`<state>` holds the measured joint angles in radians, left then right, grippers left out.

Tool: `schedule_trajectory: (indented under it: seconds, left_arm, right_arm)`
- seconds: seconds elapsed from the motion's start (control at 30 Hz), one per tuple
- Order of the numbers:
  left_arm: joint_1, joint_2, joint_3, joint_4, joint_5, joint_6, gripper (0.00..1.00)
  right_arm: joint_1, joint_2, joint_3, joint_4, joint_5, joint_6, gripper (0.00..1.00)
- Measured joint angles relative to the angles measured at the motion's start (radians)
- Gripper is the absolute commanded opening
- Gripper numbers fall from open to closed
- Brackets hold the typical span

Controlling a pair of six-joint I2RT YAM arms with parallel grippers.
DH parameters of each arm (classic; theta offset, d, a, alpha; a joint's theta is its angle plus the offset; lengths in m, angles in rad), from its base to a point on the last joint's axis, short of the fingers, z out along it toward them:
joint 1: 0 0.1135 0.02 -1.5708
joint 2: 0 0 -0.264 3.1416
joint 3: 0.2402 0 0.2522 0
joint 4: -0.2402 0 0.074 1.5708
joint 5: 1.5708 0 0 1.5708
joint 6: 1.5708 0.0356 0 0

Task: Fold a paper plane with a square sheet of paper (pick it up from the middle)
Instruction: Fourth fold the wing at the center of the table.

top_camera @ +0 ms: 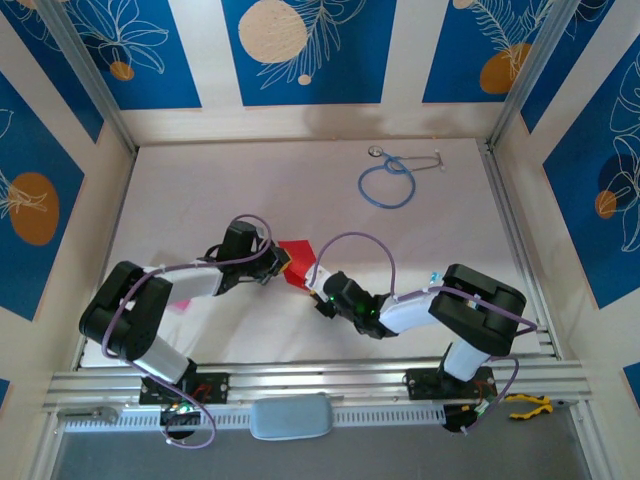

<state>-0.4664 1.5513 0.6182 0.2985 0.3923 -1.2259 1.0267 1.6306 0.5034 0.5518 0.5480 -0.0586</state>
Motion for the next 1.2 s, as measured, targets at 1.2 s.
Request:
schedule_trajectory:
  seconds: [1.2]
  left_arm:
    - [0.0, -0.006, 0.0, 0.008, 0.0, -0.007, 0.01]
  right_arm:
    - [0.015, 0.024, 0.047, -0.043, 0.048, -0.011, 0.16]
